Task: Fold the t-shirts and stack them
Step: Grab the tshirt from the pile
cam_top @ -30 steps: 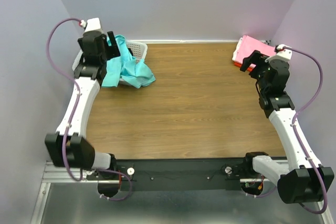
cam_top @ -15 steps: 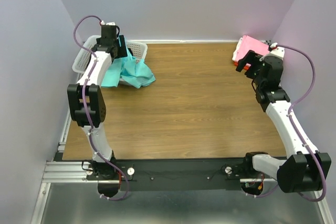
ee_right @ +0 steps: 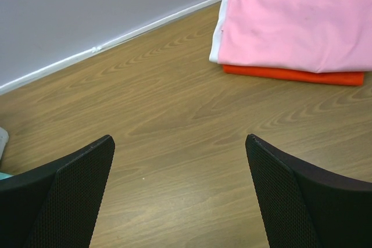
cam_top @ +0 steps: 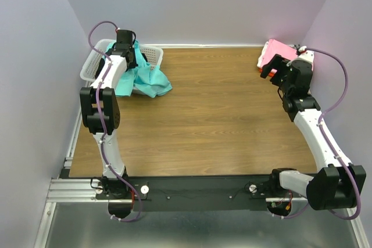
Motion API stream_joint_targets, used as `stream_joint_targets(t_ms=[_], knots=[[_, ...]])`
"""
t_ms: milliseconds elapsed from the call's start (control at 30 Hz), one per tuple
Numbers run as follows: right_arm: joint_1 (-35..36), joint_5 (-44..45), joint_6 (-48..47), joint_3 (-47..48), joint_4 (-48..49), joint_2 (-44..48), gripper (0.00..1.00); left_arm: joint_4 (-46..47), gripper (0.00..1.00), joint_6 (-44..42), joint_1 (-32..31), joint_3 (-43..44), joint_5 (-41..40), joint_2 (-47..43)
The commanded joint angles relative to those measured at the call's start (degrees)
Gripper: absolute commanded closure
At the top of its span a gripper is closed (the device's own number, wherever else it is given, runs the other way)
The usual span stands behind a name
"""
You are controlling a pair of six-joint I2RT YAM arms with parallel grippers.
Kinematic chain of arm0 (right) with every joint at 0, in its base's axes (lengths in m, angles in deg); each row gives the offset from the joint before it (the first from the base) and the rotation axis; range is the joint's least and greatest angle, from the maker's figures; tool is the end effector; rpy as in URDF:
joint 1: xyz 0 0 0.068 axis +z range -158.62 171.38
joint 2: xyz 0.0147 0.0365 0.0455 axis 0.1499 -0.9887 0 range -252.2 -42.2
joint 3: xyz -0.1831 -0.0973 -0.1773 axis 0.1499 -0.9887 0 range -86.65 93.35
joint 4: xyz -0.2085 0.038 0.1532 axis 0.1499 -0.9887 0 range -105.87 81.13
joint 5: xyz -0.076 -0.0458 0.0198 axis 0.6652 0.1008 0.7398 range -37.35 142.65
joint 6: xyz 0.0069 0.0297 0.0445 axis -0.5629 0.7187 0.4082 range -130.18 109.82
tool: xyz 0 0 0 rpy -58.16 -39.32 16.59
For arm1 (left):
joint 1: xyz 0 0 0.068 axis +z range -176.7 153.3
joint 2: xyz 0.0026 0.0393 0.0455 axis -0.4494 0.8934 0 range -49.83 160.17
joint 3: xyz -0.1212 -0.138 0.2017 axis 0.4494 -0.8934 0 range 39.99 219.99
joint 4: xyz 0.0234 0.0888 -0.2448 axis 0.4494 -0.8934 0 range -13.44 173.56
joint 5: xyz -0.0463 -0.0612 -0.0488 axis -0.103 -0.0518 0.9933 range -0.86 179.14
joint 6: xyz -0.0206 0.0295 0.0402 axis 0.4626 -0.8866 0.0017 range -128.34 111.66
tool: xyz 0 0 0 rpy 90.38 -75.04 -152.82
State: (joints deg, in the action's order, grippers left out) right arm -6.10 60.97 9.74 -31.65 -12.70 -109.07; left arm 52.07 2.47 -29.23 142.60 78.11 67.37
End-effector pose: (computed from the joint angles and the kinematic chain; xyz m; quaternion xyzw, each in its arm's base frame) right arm 0.2736 0.0070 0.3351 0.1635 0.7792 0.0605 0.6021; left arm 0.4683 -0.0137 0.2662 -0.1025 0.9181 0.0454 0.3801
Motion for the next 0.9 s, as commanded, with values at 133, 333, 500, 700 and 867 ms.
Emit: stream_joint_targets(t_ms=[133, 333, 500, 700, 867], knots=[[-0.33, -1.64, 0.47, 2.48, -1.26, -1.60, 0.00, 0.90, 1.00, -0.35, 0.15, 1.45, 6.36, -3.99], [-0.33, -1.64, 0.20, 3.27, -1.26, -1.86, 0.00, -0.77, 1.00, 2.02, 0.15, 15.59, 19.09, -7.78], [-0.33, -2.42, 0.03, 3.27, -1.35, -1.86, 0.01, 7.19, 1.00, 8.59, -0.29, 23.15, 36.64, -12.34], [-0.33, -3.13, -0.32, 3.01, -1.35, -1.24, 0.02, 25.04, 1.00, 23.25, -3.62, 25.36, 53.27, -15.78], [-0.33, -2.61, -0.67, 2.22, -1.61, 0.16, 0.02, 49.03, 1.00, 39.44, -8.72, 29.65, 59.27, -14.12]])
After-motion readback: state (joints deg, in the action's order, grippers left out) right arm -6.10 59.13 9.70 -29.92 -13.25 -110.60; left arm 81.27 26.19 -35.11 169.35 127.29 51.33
